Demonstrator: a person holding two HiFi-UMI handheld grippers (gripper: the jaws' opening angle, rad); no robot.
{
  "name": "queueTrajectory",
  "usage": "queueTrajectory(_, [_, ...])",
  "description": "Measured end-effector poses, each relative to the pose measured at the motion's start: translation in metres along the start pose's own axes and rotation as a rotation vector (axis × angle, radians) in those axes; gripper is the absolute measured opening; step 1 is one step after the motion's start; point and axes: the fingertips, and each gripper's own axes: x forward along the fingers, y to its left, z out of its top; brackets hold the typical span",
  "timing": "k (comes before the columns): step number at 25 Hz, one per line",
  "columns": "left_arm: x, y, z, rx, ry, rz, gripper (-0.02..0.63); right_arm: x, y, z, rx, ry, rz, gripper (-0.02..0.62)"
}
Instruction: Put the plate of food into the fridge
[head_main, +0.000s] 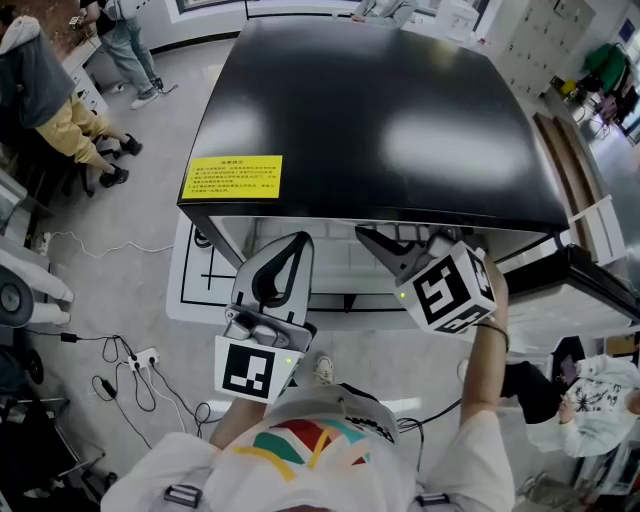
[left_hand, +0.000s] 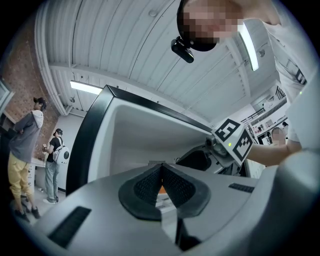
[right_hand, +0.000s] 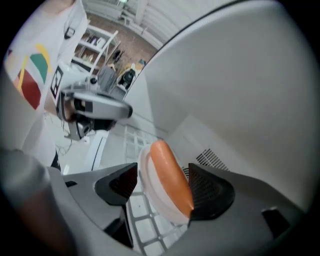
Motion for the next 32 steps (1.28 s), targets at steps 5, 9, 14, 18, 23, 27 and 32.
queueTrajectory(5, [0.0, -0.006, 0.003, 0.008, -0.007, -0.014, 0.008, -0.019, -0.003, 0.026, 0.055, -0.124, -0.026, 0.298])
queueTrajectory(9, [-0.001, -0.012, 0.007, 0.014, -0.014, -0.03, 0.008, -0.029, -0.008, 0.031, 0.105, -0.181, -0.094, 0.298])
queueTrajectory(14, [-0.003, -0.018, 0.014, 0.023, -0.028, -0.047, 0.008, -0.05, -0.006, 0.046, 0.217, -0.331, -0.11, 0.297])
queueTrajectory(18, [-0.003, -0.029, 0.019, 0.028, -0.035, -0.07, 0.008, -0.068, 0.008, 0.057, 0.2, -0.397, -0.1, 0.296])
queueTrajectory(23, [-0.005, -0.033, 0.022, 0.035, -0.04, -0.084, 0.008, -0.074, 0.016, 0.061, 0.27, -0.436, -0.159, 0.235])
queueTrajectory(27, [-0.009, -0.033, 0.023, 0.038, -0.038, -0.084, 0.008, -0.072, 0.032, 0.057, 0.357, -0.446, -0.23, 0.14])
queueTrajectory(32, [-0.011, -0.03, 0.027, 0.046, -0.057, -0.076, 0.008, -0.076, 0.044, 0.055, 0.569, -0.538, -0.274, 0.095])
